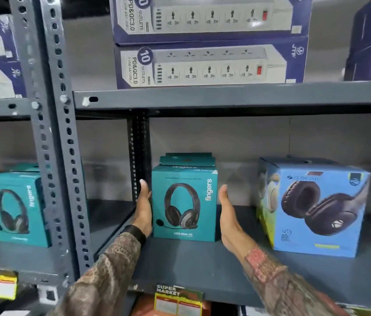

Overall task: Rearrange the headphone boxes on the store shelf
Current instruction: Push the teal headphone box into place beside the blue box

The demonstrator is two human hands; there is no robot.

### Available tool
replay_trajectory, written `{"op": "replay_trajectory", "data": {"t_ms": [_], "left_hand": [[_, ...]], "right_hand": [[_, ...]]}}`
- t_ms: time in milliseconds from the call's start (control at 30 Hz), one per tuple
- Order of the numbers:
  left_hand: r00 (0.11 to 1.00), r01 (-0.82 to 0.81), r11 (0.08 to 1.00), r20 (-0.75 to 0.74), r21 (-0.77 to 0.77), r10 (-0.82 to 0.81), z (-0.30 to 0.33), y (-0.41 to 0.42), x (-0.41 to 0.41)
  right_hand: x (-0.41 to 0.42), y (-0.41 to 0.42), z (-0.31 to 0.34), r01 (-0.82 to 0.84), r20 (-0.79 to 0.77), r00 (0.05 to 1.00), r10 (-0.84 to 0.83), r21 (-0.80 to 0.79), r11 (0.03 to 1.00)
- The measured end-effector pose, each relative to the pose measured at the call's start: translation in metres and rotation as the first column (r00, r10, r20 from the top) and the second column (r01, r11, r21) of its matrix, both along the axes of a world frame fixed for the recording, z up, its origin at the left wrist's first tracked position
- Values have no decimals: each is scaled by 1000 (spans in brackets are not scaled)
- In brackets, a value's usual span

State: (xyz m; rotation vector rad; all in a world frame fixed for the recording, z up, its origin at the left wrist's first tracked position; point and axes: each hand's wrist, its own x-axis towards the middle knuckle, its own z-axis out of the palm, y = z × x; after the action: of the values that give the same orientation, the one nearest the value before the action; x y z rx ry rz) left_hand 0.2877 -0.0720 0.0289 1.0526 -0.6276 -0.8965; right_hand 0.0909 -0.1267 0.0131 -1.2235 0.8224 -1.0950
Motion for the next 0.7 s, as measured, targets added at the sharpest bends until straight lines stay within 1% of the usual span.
{"op": "replay_trajectory", "data": {"t_ms": [133, 233, 367, 500, 600, 633, 667, 700], "left_hand": [[990, 142, 989, 12, -42, -141, 2, -16, 4], [987, 160, 985, 35, -64, -158, -9, -30, 11], [993, 109, 993, 56, -47, -106, -13, -37, 15], [995, 19, 1000, 100, -3, -18, -16, -40, 11], [994, -79, 995, 85, 53, 74, -21, -37, 11], [994, -86, 995, 74, 52, 82, -22, -35, 11], [993, -97, 991, 79, 90, 90, -20, -31, 8], [992, -102, 990, 78, 95, 95, -17, -28, 7]], "right_hand": [[10, -11, 4, -28, 61, 998, 23, 83, 996], [17, -19, -1, 5, 33, 999, -9, 127, 992], [23, -24, -6, 102, 25, 994, -108, 171, 980], [26, -26, -10, 187, 10, 982, -191, 155, 970], [23, -20, -6, 192, 26, 980, -198, 145, 971], [22, -23, -7, 173, 37, 983, -180, 147, 974], [19, -17, -3, 181, 0, 983, -183, 156, 971], [17, -18, -2, 160, -2, 987, -162, 159, 974]]}}
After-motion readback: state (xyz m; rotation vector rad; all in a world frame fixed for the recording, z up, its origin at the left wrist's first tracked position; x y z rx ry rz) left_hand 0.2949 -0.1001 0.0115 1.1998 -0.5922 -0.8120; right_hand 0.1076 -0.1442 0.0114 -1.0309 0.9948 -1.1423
